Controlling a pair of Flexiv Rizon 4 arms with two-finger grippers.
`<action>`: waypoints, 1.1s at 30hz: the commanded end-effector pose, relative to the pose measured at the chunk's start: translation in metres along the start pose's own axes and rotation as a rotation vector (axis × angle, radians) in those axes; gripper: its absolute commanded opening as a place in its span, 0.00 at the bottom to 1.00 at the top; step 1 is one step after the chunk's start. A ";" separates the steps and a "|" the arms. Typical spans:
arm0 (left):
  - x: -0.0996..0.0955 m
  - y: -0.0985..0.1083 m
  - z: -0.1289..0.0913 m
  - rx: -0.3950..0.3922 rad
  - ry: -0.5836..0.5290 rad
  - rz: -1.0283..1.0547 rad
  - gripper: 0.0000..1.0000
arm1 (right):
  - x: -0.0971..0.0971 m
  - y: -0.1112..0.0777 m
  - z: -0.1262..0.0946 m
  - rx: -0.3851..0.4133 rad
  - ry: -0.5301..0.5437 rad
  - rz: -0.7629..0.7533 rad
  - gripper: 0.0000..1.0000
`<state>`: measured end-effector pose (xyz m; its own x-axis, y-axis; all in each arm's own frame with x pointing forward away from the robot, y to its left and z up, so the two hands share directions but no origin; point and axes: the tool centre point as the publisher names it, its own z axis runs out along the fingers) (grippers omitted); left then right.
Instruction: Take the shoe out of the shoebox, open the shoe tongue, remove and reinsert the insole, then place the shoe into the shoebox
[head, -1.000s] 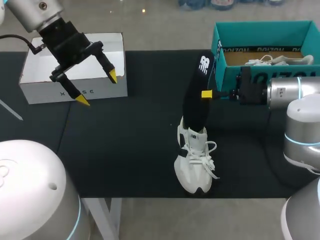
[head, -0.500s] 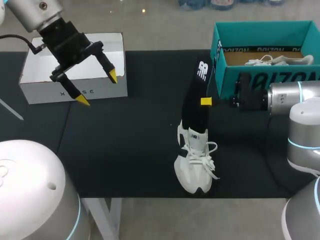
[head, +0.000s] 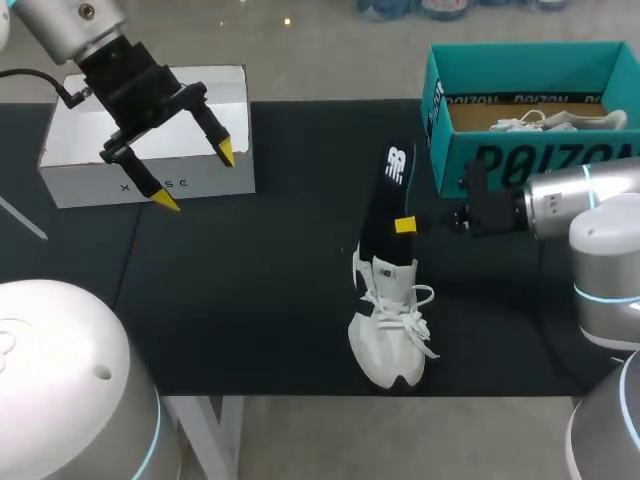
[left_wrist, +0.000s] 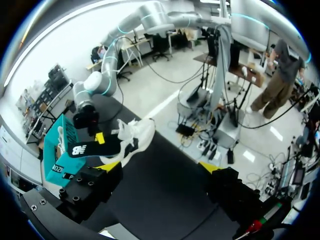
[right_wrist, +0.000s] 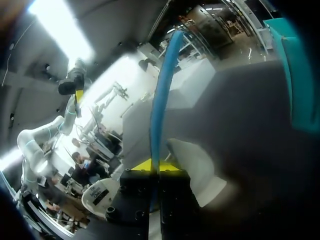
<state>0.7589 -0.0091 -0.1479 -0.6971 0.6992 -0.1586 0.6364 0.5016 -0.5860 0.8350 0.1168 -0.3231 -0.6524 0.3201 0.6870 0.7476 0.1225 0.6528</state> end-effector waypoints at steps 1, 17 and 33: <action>-0.001 0.000 -0.001 -0.002 0.004 0.000 1.00 | -0.001 -0.008 0.004 0.041 -0.049 0.026 0.00; -0.001 0.000 -0.001 -0.002 0.004 0.000 1.00 | -0.002 -0.009 0.005 0.049 -0.042 0.025 0.00; -0.001 0.000 -0.001 -0.002 0.004 0.000 1.00 | -0.002 -0.009 0.005 0.049 -0.042 0.025 0.00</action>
<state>0.7590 -0.0091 -0.1477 -0.6970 0.6994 -0.1586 0.6366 0.5016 -0.5858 0.8304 0.1184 -0.3313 -0.6284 0.3608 0.6891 0.7695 0.1585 0.6187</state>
